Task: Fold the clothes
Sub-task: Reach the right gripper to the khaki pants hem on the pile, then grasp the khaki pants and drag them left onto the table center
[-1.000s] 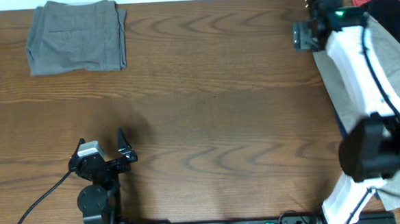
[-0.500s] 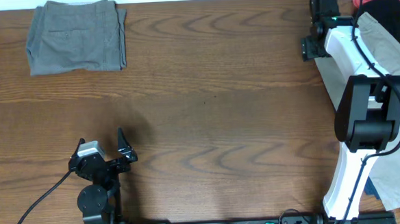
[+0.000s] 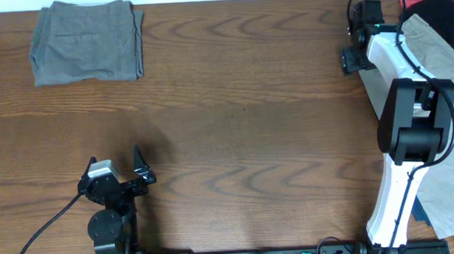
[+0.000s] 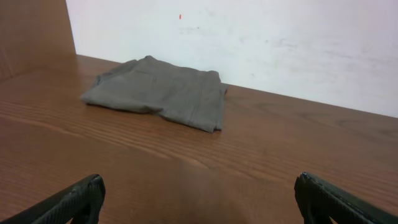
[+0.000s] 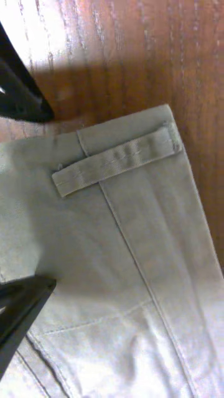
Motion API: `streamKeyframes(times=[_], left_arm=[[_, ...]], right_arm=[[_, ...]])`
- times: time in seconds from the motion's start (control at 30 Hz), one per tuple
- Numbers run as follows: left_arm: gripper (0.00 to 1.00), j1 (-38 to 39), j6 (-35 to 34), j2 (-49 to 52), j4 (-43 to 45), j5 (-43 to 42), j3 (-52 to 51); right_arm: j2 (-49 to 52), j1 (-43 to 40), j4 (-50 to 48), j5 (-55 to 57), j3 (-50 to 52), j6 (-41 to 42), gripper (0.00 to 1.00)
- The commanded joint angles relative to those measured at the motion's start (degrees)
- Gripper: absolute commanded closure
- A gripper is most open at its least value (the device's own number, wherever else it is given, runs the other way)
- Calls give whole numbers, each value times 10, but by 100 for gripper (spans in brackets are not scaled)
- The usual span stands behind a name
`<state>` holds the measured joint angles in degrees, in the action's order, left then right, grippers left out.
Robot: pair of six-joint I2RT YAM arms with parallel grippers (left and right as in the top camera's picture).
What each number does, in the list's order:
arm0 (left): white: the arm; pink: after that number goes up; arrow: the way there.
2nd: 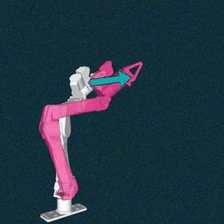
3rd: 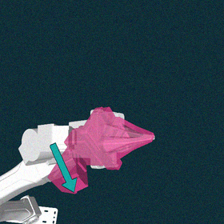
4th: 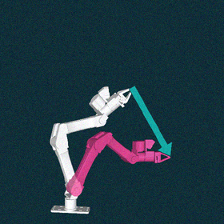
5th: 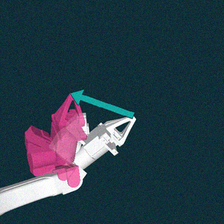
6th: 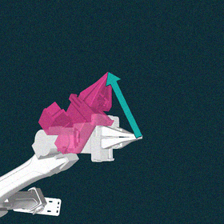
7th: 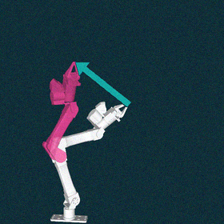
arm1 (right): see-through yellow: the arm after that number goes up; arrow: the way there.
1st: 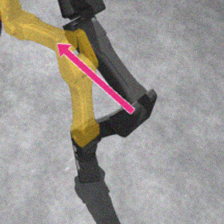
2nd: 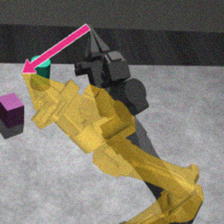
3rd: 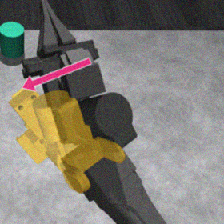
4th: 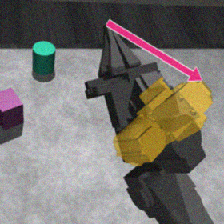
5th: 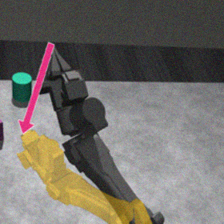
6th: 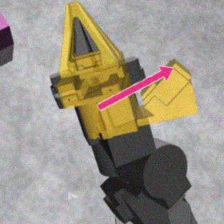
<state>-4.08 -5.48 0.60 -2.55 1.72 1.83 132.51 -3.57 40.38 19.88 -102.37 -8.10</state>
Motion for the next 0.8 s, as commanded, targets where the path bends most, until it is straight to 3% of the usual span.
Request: streamKeyframes(times=[0.0,0.13,0.2,0.27,0.37,0.77], left_arm=[[2,0,9,-3,-14,6,-16],[2,0,9,-3,-14,6,-16],[2,0,9,-3,-14,6,-16],[2,0,9,-3,-14,6,-16],[2,0,9,-3,-14,6,-16],[2,0,9,-3,-14,6,-16]], right_arm=[[20,-1,1,13,-7,-3,30],[20,-7,-4,13,-7,-3,45],[20,-10,-9,13,-7,-3,59],[20,-10,-9,13,-7,-3,83],[20,-10,-3,23,-7,10,99],[-53,-7,20,24,-8,75,99]])
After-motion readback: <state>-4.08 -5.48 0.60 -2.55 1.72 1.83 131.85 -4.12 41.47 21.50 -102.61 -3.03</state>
